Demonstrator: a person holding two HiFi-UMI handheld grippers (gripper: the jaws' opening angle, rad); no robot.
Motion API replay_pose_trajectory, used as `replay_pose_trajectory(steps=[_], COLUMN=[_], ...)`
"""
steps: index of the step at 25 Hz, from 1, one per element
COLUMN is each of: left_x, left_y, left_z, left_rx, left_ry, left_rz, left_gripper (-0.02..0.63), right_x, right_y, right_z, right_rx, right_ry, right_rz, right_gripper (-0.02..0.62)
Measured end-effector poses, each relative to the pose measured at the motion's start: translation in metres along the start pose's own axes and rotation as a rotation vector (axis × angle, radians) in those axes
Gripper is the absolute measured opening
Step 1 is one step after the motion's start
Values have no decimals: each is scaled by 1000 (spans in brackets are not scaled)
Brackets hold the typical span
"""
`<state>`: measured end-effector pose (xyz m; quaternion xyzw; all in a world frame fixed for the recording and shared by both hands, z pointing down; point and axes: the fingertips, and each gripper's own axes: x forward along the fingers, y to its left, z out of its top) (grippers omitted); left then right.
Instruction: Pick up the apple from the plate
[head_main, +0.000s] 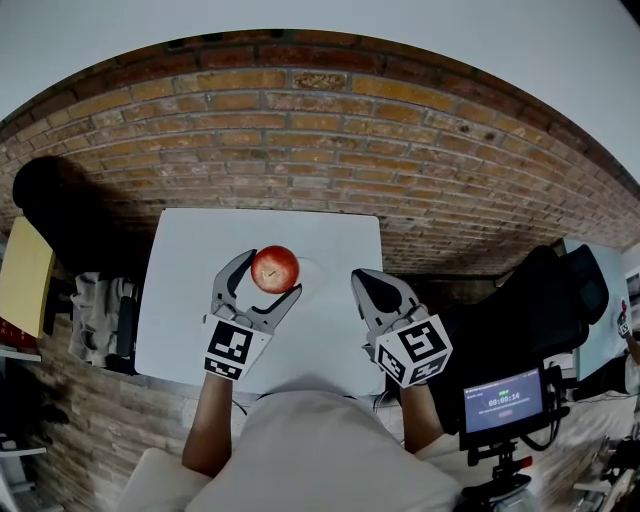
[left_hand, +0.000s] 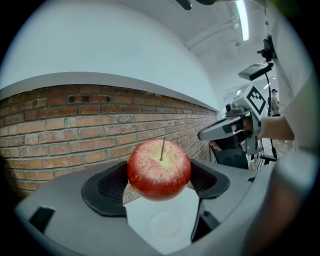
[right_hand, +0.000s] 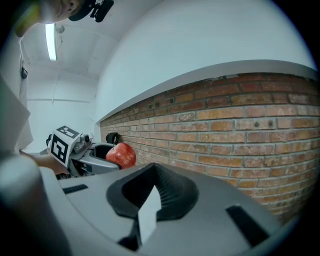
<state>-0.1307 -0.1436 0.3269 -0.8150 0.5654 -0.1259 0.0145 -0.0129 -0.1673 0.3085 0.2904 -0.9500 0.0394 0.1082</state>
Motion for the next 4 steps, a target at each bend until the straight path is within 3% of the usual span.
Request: replay_pose_trajectory(steps=[4], left_x=[4], left_y=[-2], left_z=[1], left_rx=[0], left_ry=[-3], left_rz=[-4], left_gripper=[391], right_x=[-1], right_y=[-4], right_z=[-1], right_rx=[-1], right_ry=[0], right_rz=[-5], right_gripper=[2])
